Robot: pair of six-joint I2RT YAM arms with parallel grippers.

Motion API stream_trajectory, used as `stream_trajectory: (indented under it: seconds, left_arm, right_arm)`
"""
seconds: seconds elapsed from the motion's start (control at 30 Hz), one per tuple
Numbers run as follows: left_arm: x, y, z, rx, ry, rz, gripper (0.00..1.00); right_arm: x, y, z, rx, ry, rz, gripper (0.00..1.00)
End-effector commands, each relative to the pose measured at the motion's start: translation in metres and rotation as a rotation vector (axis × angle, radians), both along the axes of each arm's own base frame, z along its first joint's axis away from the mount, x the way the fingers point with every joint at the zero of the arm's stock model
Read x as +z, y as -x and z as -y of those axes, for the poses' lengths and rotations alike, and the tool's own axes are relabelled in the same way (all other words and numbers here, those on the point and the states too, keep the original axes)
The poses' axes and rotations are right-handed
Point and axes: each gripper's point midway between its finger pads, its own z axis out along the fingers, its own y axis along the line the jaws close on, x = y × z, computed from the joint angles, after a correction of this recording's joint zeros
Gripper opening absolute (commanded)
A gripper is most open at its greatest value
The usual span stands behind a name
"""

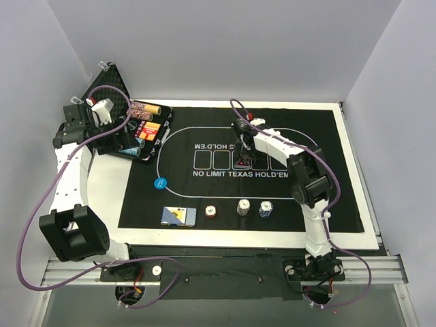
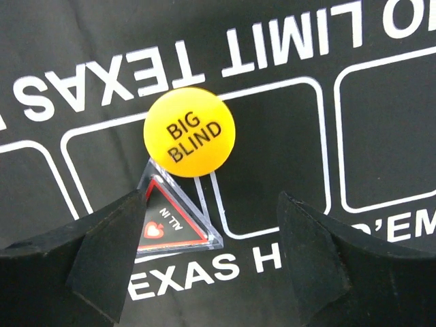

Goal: Distribute texas hold em gaming equipment

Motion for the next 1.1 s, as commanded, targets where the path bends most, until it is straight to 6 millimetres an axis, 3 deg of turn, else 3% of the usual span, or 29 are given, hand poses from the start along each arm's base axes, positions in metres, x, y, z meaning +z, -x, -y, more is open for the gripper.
stream_trajectory:
  seconds: [0.0, 0.2, 0.37, 0.47, 0.57, 0.7, 0.9, 1.07]
  left_arm:
    - [0.021, -0.008, 0.000, -0.015, 0.007, 0.059, 0.95]
    - [0.018, -0.010, 0.000, -0.012, 0.012, 0.057, 0.95]
    - [0.016, -0.011, -0.001, -0.008, 0.008, 0.055, 0.95]
    - [0.015, -0.011, -0.001, -0.008, 0.008, 0.053, 0.95]
    - [0.015, -0.010, 0.000, -0.011, 0.013, 0.054, 0.95]
    - [0.016, -0.010, -0.001, -0.009, 0.010, 0.057, 0.95]
    - [0.015, -0.009, -0.003, -0.005, -0.003, 0.056, 0.95]
    - [0.013, -0.009, -0.004, -0.003, -0.009, 0.052, 0.95]
  right_arm:
    - [0.001, -0.004, 0.004, -0.024, 0.002, -0.015, 0.70]
    - [-0.005, -0.007, 0.006, -0.027, 0.001, -0.028, 0.56]
    - [-0.010, -0.008, 0.009, -0.034, 0.003, -0.037, 0.53]
    - [-0.013, -0.010, 0.004, -0.024, -0.014, -0.046, 0.53]
    - [-0.010, -0.013, -0.006, 0.004, -0.025, -0.038, 0.64]
    - [-0.009, -0.016, -0.008, -0.005, -0.024, -0.028, 0.65]
    - [-0.009, -0.015, -0.001, -0.025, -0.008, -0.031, 0.53]
    - [-0.002, -0.021, 0.016, -0.059, 0.008, -0.018, 0.43]
